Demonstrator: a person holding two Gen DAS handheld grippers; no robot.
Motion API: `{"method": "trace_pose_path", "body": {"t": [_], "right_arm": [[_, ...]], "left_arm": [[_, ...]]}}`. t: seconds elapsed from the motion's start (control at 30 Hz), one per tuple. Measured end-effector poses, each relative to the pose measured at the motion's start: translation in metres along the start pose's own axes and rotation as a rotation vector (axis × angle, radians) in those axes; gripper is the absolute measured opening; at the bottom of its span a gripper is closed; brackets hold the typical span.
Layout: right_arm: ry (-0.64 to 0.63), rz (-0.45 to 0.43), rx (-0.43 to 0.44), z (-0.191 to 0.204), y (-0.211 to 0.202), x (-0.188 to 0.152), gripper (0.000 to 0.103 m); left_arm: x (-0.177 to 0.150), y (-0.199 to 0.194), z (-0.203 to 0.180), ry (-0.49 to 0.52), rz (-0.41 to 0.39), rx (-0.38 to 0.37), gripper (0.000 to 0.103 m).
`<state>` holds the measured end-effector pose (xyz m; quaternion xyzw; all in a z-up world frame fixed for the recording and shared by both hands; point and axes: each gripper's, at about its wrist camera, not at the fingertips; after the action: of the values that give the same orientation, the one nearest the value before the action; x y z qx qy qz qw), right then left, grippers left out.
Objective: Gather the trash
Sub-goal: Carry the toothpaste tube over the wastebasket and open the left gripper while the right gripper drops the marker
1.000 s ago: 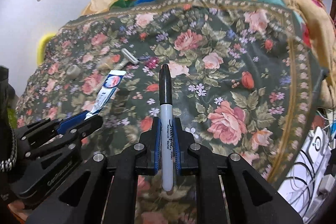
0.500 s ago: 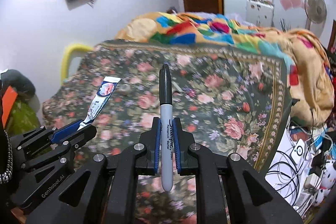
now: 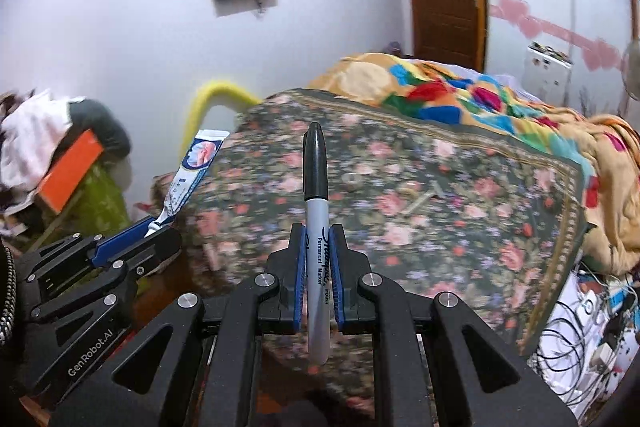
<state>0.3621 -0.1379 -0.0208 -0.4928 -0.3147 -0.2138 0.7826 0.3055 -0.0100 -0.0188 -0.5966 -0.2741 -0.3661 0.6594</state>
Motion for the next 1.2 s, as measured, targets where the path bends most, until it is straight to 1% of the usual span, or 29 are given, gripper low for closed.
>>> {"method": "trace_pose_path", "body": {"t": [0.17,0.33,0.4,0.57,0.73,0.87,1.0,1.1,1.2], "right_arm": [[-0.063,0.02,0.058,0.052,0.001,-0.021,0.011],[-0.131,0.055,0.112,0.106,0.012,-0.046,0.011],[-0.15,0.072,0.127,0.122,0.019,-0.055,0.011],[-0.194,0.136,0.156,0.162,0.043,-0.082,0.011],[-0.224,0.226,0.169,0.194,0.073,-0.11,0.011],[-0.242,0.307,0.158,0.21,0.103,-0.131,0.011],[-0.268,0.397,0.136,0.221,0.14,-0.152,0.011],[-0.273,0.473,0.12,0.225,0.167,-0.166,0.011],[-0.281,0.532,0.099,0.228,0.193,-0.178,0.011]], "left_arm": [[-0.032,-0.031,0.048,-0.056,0.007,0.065,0.018],[-0.07,-0.054,0.096,-0.106,0.035,0.127,0.018],[-0.086,-0.06,0.114,-0.121,0.053,0.153,0.018],[-0.121,-0.062,0.15,-0.165,0.104,0.185,0.018],[-0.161,-0.047,0.181,-0.229,0.178,0.196,0.018],[-0.191,-0.021,0.199,-0.282,0.249,0.183,0.018],[-0.225,0.013,0.217,-0.341,0.338,0.152,0.018],[-0.247,0.032,0.224,-0.381,0.394,0.133,0.018],[-0.263,0.045,0.23,-0.409,0.434,0.123,0.018]]}}
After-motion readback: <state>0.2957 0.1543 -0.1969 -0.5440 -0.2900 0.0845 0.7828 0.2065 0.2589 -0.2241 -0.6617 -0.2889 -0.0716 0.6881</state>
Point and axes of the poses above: each gripper's, at about its wrist camera, not at the fingertips, and y roughly the way its jaws point, z to its left, x to its top, and after that the axes turned 15 degrees about y, right-handed
